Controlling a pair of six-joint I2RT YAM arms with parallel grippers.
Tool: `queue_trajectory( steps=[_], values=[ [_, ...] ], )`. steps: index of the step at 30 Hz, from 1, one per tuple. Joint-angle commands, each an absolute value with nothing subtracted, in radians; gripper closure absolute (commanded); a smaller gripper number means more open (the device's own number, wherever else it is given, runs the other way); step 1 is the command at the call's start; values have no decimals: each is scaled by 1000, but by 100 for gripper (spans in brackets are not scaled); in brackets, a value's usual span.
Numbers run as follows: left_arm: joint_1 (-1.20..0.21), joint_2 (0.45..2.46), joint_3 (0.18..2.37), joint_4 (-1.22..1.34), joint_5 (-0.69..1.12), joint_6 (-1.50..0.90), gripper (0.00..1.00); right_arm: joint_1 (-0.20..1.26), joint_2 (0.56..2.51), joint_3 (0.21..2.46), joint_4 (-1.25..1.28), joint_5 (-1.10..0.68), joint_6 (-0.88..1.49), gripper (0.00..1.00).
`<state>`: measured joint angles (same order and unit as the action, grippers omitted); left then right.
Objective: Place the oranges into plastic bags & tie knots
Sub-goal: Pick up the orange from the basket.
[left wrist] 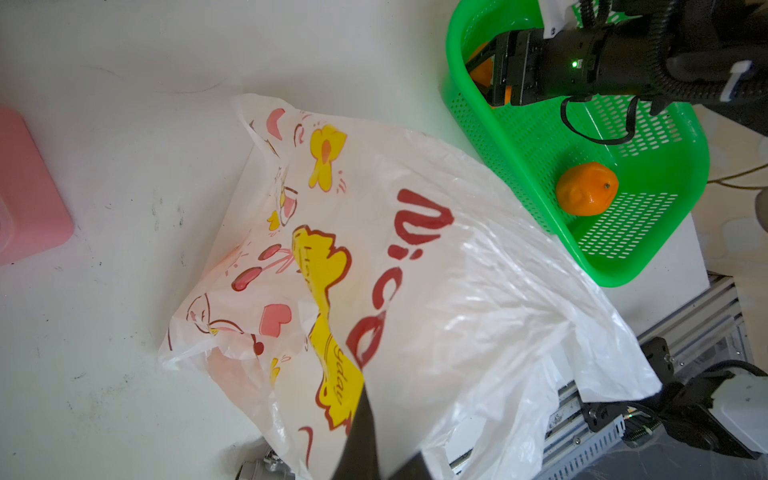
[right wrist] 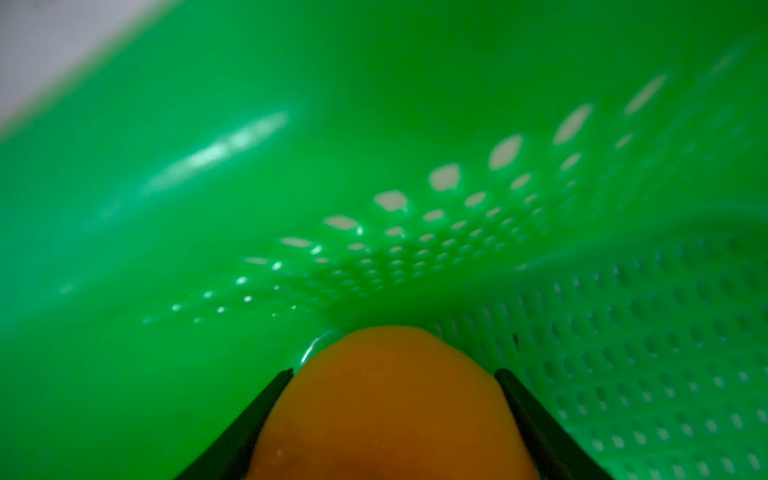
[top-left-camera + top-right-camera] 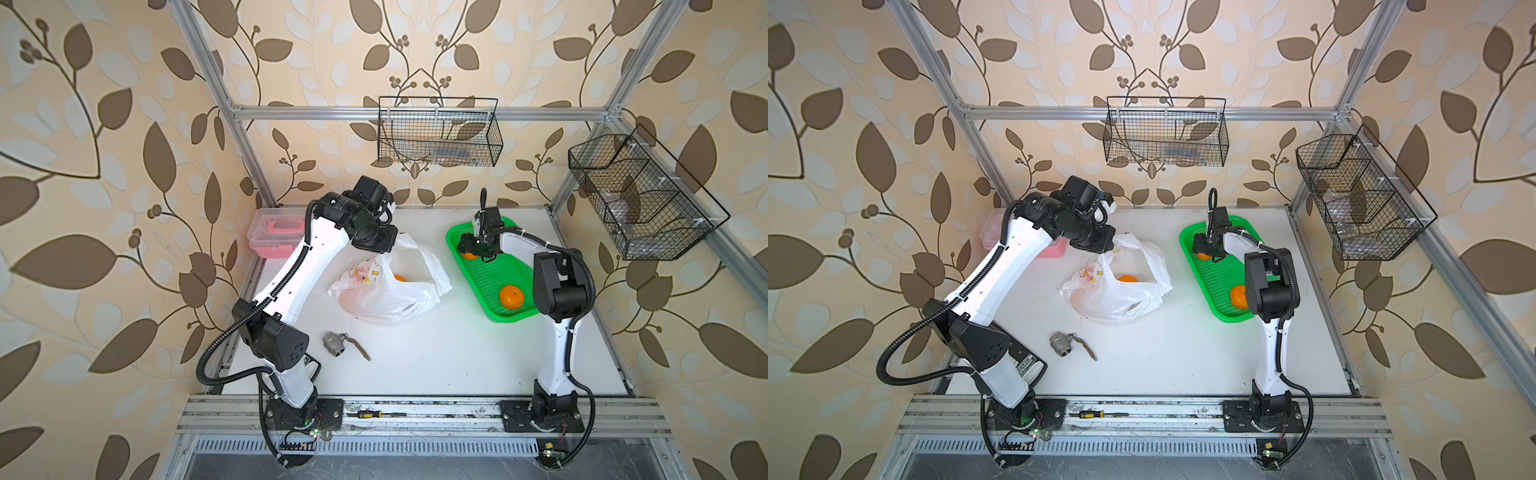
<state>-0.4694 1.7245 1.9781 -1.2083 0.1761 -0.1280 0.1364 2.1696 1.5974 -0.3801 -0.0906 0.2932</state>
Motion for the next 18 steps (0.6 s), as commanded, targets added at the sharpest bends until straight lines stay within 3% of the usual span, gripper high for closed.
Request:
queue_trajectory(
  steps=[1,10,18],
  values=[
    [-460,1709,1994,-1218,189,-107,100,141,2132,1582,-397,-120,282,34],
    [-460,1707,1993,-1220,185,-105,100,192,1668,1278,-329,-129,303,37],
    [-460,1711,1988,-1216,188,-105,100,506,1215,1070,-258,-99,454,37]
  ],
)
